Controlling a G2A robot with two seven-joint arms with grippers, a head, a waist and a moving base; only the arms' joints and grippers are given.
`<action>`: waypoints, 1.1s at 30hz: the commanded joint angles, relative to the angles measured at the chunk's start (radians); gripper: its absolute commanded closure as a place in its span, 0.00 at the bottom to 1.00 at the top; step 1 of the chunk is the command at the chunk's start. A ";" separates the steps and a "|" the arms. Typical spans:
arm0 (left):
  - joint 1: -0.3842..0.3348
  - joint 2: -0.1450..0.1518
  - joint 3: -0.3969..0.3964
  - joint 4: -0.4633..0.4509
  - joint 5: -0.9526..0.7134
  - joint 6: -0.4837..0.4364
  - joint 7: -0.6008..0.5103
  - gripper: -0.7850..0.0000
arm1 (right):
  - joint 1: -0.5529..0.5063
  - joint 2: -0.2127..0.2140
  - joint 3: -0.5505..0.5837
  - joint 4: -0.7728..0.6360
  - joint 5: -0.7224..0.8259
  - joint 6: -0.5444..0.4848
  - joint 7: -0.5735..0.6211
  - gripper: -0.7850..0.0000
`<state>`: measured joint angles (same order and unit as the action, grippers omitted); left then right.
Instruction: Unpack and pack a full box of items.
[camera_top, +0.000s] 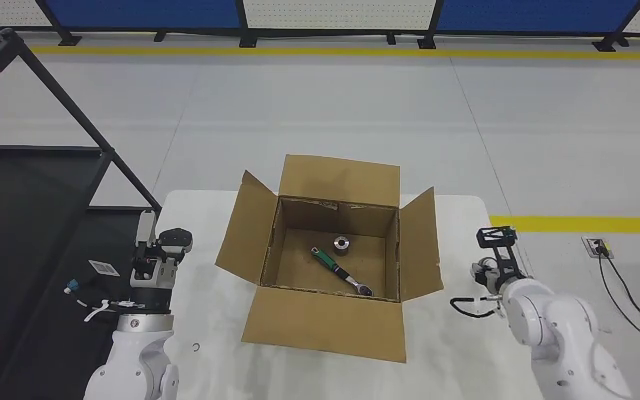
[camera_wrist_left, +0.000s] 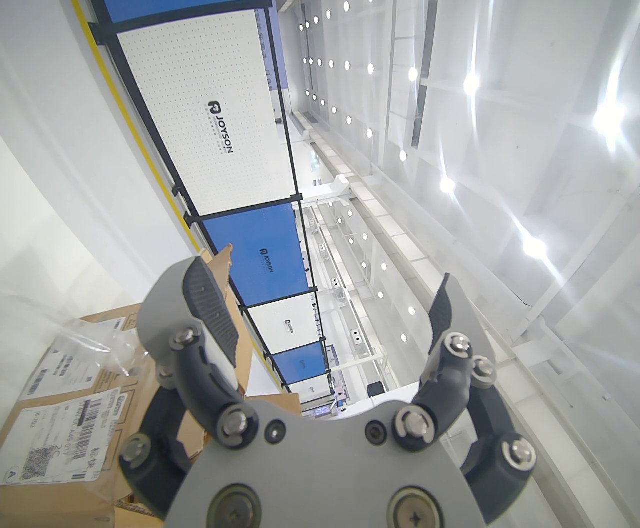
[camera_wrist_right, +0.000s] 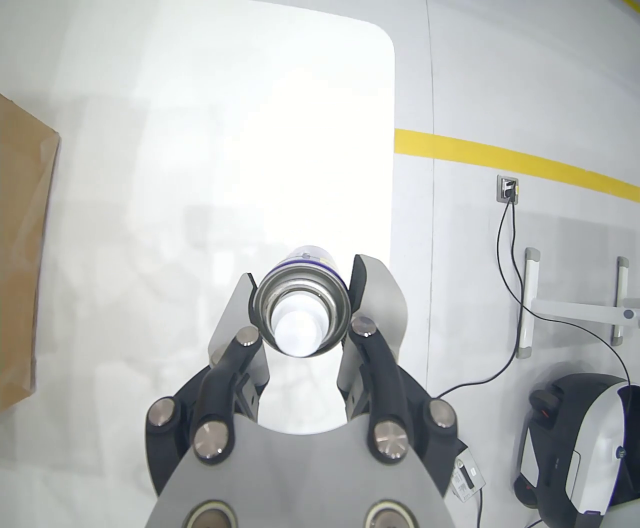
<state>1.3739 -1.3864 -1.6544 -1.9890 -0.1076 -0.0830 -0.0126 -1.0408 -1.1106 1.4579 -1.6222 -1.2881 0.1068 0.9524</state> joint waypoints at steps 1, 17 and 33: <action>0.000 0.000 0.000 0.000 0.000 0.000 0.000 0.00 | 0.014 -0.003 -0.015 0.024 -0.007 0.005 0.000 1.00; 0.000 0.000 0.000 0.000 0.000 0.000 0.000 0.00 | 0.080 -0.016 -0.051 0.128 0.016 -0.008 0.015 1.00; 0.000 0.000 0.000 0.000 0.000 0.000 0.000 0.00 | 0.070 -0.016 -0.024 0.079 0.002 0.015 0.027 0.53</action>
<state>1.3739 -1.3864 -1.6544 -1.9890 -0.1076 -0.0830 -0.0126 -0.9693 -1.1274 1.4299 -1.5350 -1.2827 0.1206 0.9767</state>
